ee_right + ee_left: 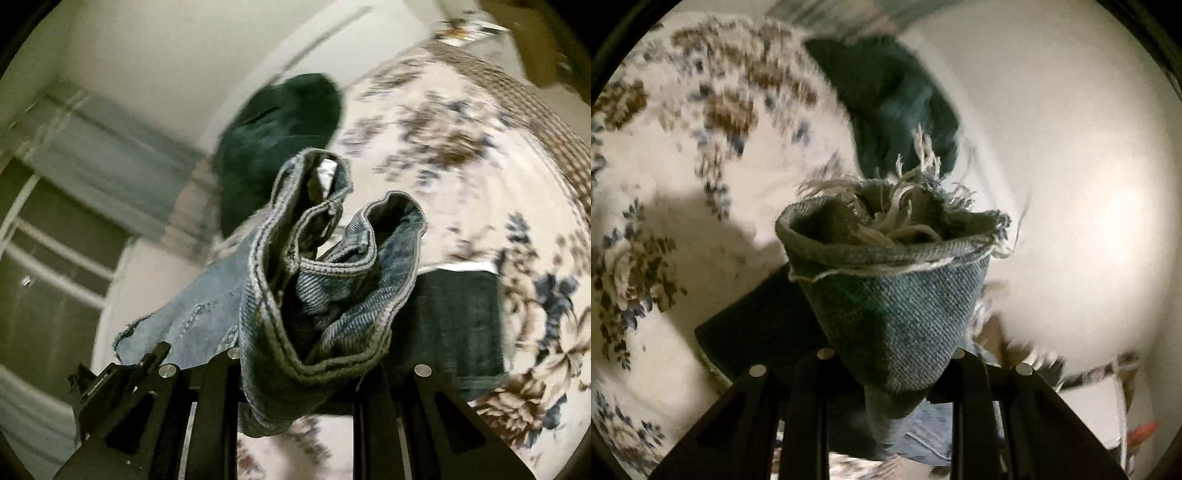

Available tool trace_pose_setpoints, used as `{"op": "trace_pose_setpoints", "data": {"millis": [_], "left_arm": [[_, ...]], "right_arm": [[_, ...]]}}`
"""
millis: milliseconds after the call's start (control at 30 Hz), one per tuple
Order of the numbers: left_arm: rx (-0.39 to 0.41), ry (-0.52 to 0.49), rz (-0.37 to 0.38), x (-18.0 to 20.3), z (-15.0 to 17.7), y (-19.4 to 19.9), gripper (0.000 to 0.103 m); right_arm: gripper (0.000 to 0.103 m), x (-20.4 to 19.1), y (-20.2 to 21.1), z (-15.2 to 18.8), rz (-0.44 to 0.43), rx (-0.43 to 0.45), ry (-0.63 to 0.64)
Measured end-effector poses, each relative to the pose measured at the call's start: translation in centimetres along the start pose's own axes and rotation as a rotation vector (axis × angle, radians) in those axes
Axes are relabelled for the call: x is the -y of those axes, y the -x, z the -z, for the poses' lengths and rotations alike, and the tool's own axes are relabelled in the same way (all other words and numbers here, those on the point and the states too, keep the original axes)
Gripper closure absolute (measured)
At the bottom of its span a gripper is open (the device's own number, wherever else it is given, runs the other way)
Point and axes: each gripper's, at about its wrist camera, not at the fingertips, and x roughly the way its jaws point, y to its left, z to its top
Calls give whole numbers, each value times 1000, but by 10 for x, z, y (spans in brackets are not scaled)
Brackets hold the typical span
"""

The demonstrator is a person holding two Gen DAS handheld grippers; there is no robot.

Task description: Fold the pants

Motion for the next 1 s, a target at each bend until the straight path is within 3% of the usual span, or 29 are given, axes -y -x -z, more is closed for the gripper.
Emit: {"op": "trace_pose_setpoints", "data": {"millis": [100,200,367,433,500,600,633,667,733,800,1000], "left_arm": [[-110,-4,-97,-47,19,-43,82],[-172,14,-136,-78,33,-58,81],[-208,-91,-156,-77,37,-60,78],[-231,-104,-168,-75,30,-58,76],[-254,-124,-210,-69,28,-57,71],[-269,-222,-297,-52,30,-51,46],[-266,-250,-317,-49,30,-50,27],[-256,-290,-338,-45,31,-47,18],[-233,-373,-372,-31,35,-36,17],[-230,-460,-423,-19,39,-30,16],[-198,-725,-528,19,62,-2,9]], "right_arm": [[83,54,-31,27,82,-35,-89],[83,89,-50,57,143,-57,-141],[80,103,-49,73,150,-34,-177],[75,104,-51,75,170,-40,-170],[62,111,-50,78,180,-62,-199],[55,113,-44,81,220,-69,-183],[51,109,-41,82,243,-75,-170],[47,106,-37,83,276,-73,-155],[34,97,-26,86,329,-72,-123],[3,84,-13,91,422,-65,-76],[0,31,23,106,752,0,141]]}}
